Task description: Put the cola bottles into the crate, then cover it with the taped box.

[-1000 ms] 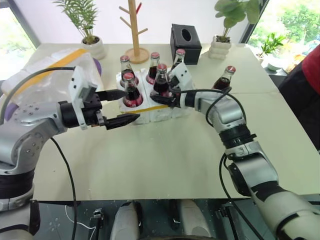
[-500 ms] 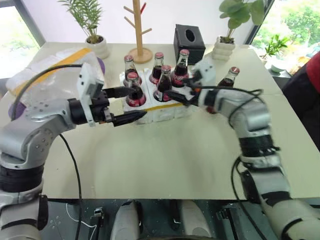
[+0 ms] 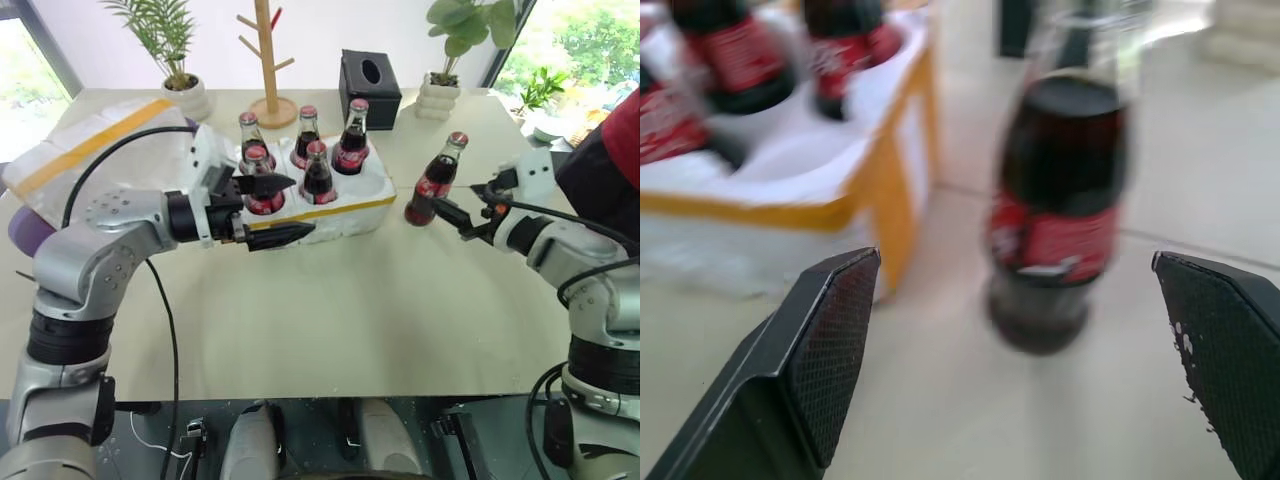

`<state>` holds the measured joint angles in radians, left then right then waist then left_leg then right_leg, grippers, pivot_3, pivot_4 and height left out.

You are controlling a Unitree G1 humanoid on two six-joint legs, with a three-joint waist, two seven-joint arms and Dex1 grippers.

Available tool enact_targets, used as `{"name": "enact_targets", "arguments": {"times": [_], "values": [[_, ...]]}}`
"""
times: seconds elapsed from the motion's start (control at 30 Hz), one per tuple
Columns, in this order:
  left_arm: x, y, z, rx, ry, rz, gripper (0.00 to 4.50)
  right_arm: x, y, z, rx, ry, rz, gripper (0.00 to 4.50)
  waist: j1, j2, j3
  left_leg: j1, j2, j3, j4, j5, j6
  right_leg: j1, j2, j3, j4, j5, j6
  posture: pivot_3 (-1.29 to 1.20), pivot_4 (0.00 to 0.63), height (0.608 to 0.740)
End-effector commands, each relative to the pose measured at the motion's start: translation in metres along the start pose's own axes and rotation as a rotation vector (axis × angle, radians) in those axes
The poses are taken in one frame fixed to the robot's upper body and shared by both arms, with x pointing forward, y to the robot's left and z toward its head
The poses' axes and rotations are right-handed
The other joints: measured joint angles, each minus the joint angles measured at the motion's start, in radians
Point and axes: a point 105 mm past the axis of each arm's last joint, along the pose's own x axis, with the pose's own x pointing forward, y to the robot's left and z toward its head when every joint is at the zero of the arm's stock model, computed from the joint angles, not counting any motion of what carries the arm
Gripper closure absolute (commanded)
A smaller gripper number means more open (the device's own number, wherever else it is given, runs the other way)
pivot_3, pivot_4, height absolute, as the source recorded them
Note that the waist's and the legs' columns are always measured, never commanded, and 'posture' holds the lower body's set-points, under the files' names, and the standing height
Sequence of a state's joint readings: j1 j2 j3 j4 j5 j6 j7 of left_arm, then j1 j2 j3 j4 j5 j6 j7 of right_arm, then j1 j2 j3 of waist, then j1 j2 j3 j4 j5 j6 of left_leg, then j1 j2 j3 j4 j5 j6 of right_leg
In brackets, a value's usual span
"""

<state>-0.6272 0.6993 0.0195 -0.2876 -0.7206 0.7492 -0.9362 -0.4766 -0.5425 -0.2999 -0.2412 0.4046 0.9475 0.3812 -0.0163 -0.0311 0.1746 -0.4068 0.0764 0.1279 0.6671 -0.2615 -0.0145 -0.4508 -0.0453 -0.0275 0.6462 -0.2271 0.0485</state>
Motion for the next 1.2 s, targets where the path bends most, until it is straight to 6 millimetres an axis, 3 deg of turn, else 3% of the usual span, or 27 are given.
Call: {"name": "enact_targets", "arguments": {"times": [0.03,0.53,0.63,0.67,0.7,0.87,1.03,1.13,1.2], "values": [[0.002,-0.001,0.01,0.056,-0.022,-0.017,0.0,0.01,-0.009,0.009,0.021,-0.065,-0.05,0.04,-0.001,0.0,0.0,0.0,0.0,0.0,0.0,0.0,0.0,0.0,0.0,0.0,0.0,0.0,0.0,0.0,0.15,0.74],[-0.001,-0.004,0.01,0.064,-0.017,-0.001,0.0,0.082,-0.009,-0.007,0.075,-0.084,-0.016,0.04,-0.004,0.0,0.0,-0.001,0.0,0.0,0.0,0.0,0.0,-0.001,0.0,0.0,0.0,0.0,0.0,0.0,0.15,0.74],[-0.003,-0.002,0.011,0.068,-0.017,0.015,0.0,0.087,-0.008,0.0,0.06,-0.12,-0.007,0.88,-0.002,0.0,0.0,-0.001,0.0,0.0,0.0,0.0,0.0,-0.001,0.0,0.0,0.0,0.0,0.0,0.0,0.15,0.74],[-0.004,-0.002,0.011,0.069,-0.018,0.02,0.0,0.086,-0.007,0.004,0.052,-0.137,0.001,1.46,-0.001,0.0,0.0,-0.001,0.0,0.0,0.0,0.0,0.0,0.0,0.0,0.0,0.0,0.0,0.0,0.0,0.15,0.74],[-0.005,-0.001,0.011,0.07,-0.019,0.027,0.0,0.082,-0.004,0.014,0.029,-0.176,0.024,1.76,-0.001,0.001,0.0,-0.001,0.0,0.0,0.0,0.0,0.0,0.0,0.0,0.0,0.0,0.0,0.0,0.0,0.15,0.74],[-0.011,-0.001,0.009,0.065,-0.019,0.062,0.0,0.057,0.008,0.064,-0.047,-0.349,0.111,1.76,-0.002,0.004,0.003,-0.003,0.0,0.001,0.0,0.0,0.0,-0.003,0.0,0.0,0.0,0.0,0.0,0.0,0.15,0.74],[-0.013,-0.001,0.007,0.058,-0.021,0.077,0.0,0.035,0.042,0.117,-0.034,-0.48,0.311,1.76,-0.007,0.005,0.003,-0.004,0.001,0.002,0.0,0.001,-0.001,-0.008,0.0,0.003,0.003,0.0,0.0,0.0,0.15,0.74],[-0.013,0.0,0.007,0.057,-0.022,0.081,0.0,0.032,0.061,0.131,0.001,-0.488,0.413,1.76,-0.006,0.005,0.003,-0.004,0.001,0.002,0.0,0.001,-0.001,-0.008,0.001,0.003,0.003,0.0,0.0,0.0,0.15,0.74],[-0.012,0.0,0.008,0.059,-0.027,0.081,0.0,0.037,0.07,0.13,0.0,-0.464,0.438,1.76,-0.003,0.005,0.003,-0.004,0.001,0.002,0.0,0.001,-0.001,-0.008,0.001,0.003,0.003,0.0,0.0,0.0,0.15,0.74]]}}
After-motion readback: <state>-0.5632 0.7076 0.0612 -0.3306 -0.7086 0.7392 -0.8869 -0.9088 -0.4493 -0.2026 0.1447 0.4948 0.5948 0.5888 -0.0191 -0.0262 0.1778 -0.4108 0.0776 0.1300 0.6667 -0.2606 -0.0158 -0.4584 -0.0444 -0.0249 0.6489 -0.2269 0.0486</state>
